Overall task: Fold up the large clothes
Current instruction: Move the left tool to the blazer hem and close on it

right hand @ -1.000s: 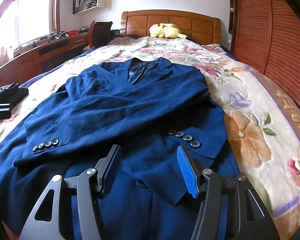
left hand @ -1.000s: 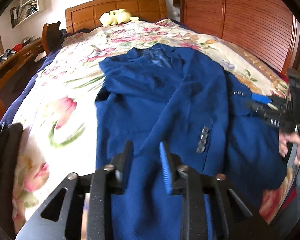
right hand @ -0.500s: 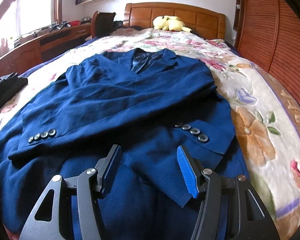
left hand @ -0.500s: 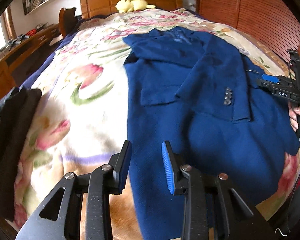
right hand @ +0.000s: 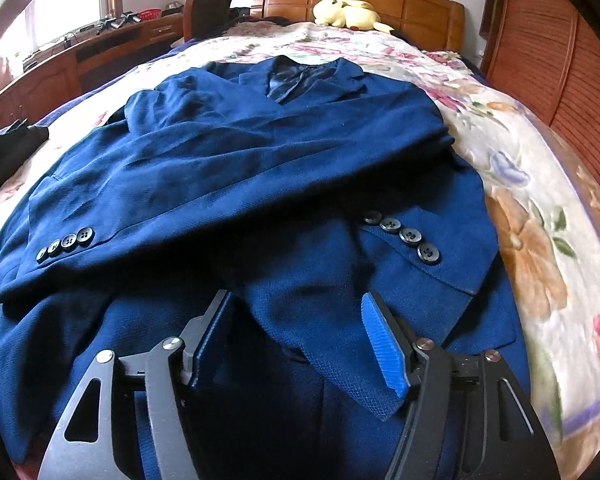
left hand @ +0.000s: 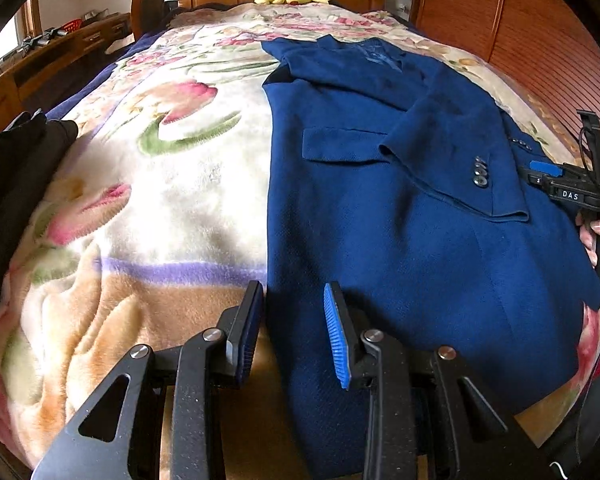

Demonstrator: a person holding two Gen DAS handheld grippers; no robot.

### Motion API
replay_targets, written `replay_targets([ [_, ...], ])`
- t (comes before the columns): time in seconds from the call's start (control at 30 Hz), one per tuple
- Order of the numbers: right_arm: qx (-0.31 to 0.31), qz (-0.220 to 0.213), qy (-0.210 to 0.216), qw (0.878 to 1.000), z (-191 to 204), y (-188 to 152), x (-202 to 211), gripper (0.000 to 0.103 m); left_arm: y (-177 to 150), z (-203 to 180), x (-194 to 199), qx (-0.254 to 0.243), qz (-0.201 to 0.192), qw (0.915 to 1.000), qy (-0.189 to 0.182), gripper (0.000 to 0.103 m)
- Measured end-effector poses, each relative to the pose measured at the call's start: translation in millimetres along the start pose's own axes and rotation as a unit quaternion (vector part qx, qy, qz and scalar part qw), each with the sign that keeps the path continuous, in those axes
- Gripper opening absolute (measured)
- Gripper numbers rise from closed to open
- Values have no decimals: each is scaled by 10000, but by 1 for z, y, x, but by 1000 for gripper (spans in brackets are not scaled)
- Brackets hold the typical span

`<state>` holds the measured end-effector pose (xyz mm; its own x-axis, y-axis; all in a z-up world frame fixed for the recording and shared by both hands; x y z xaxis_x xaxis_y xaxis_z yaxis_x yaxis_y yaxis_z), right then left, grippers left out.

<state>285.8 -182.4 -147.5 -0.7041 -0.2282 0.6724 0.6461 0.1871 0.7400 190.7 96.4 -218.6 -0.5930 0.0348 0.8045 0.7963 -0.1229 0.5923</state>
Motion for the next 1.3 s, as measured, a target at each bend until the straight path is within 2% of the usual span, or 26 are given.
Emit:
replay_targets([
  [0.27, 122, -33, -214, 9997, 3, -1, 5, 70, -6, 1, 4, -92, -184, 9998, 46, 32],
  [0.4, 365, -68, -389, 9986, 1, -13, 27, 70, -10, 2, 6, -90, -372, 9993, -3, 32],
  [0.63, -51, -119, -385, 9992, -41, -59, 93, 70, -10, 3, 7, -79, -588, 9982, -43, 32],
  [0.83, -366, 2, -810, 9960, -78, -89, 122, 70, -10, 2, 7, -114, -597, 9981, -22, 32],
  [0.93, -510, 126, -730, 9959, -83, -102, 123, 69, -11, 2, 9, -110, -554, 9984, -12, 32],
  [1.07, -630, 169, -424, 9970, -75, -108, 130, 69, -15, -1, 19, -138, -499, 9986, -102, 32],
  [1.2, -532, 251, -274, 9979, -72, -110, 124, 68, -24, -3, 27, -146, -522, 9983, -213, 32],
  [1.23, -487, 258, -300, 9980, -71, -111, 122, 67, -25, -3, 28, -132, -525, 9982, -238, 32],
  [1.3, -446, 270, -243, 9983, -71, -109, 120, 59, -27, -3, 29, -87, -538, 9981, -298, 32],
])
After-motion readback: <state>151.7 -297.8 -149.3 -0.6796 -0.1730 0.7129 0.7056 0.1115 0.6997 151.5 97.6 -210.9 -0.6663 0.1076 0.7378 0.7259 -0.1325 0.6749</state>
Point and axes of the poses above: each gripper's, at about its wrist camera, not at the fingertips, and x roughly against the way its jaws point, z to its left, y to its top, the point moved 6 cm from there along -x, roughly the way its jaws point, and after that the axes turned 10 degrees about -x, right-handed, at the moved point
